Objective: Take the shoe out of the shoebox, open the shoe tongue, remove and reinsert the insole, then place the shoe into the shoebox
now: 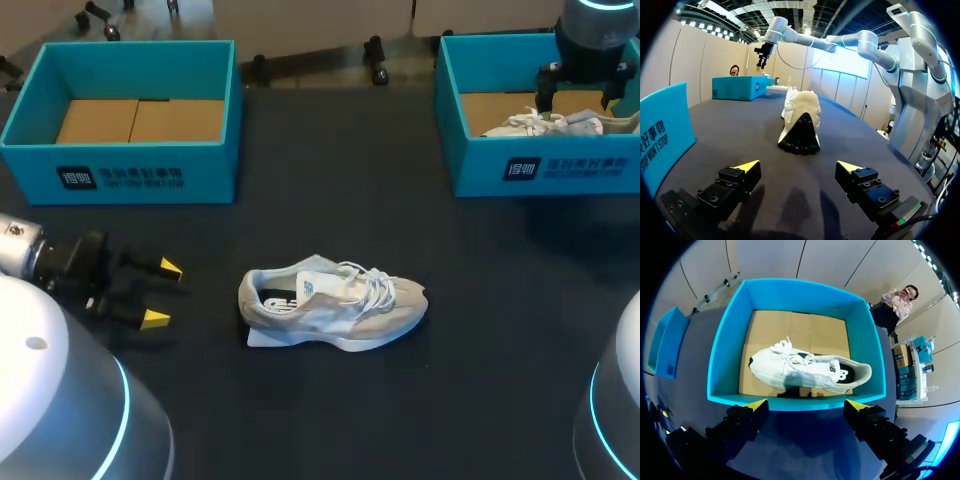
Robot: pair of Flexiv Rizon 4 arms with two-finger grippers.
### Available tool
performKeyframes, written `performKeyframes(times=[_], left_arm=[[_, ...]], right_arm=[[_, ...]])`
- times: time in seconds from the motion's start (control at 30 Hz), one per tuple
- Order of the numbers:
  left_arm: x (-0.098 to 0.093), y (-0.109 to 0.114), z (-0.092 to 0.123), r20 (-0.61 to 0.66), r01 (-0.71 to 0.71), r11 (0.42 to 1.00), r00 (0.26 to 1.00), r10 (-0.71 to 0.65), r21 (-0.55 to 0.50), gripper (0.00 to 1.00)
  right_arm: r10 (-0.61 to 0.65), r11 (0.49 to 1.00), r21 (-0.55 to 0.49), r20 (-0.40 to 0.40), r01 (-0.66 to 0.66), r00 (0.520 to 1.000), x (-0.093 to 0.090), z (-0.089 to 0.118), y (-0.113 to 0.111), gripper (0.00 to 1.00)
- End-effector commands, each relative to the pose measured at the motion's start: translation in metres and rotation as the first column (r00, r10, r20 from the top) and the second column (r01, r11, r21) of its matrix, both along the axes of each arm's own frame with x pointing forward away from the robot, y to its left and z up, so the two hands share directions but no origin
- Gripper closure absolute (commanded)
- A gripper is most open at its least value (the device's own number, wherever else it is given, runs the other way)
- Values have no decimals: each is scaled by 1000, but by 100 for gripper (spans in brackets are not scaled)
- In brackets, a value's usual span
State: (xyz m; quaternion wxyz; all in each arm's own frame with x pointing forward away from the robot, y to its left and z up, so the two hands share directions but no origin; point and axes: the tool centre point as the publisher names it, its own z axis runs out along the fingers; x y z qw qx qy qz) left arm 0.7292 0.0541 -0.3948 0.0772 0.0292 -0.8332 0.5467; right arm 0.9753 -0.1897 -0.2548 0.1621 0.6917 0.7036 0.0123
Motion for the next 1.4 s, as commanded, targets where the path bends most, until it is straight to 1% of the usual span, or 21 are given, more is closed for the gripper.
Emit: performKeyframes(times=[0.03,0.6,0.7,0.8,0.9,0.97,1.17,1.4], left_arm=[[0,0,0,-1,1,1000,1000,-1,3,0],[0,0,0,-1,1,1000,1000,-1,3,0],[1,-3,3,-3,-42,999,999,42,-14,0],[0,-10,5,7,-88,996,996,88,-30,0],[-3,-17,7,6,-98,995,995,99,-35,0],[-5,-22,6,27,-112,993,993,113,-31,0],[-9,-40,-2,45,-142,990,989,142,-1,0],[-15,-64,-10,40,-144,990,989,144,3,0]], right_arm=[[0,1000,0,2,0,1000,-1,0,0,0],[0,1000,0,2,0,1000,-1,0,0,0],[0,1000,0,2,0,1000,-1,0,0,0],[0,1000,0,2,0,1000,-1,0,0,0],[0,1000,0,2,0,1000,-1,0,0,0],[0,1000,0,2,0,1000,-1,0,0,0],[0,1000,0,2,0,1000,-1,0,0,0],[0,1000,0,2,0,1000,-1,0,0,0]])
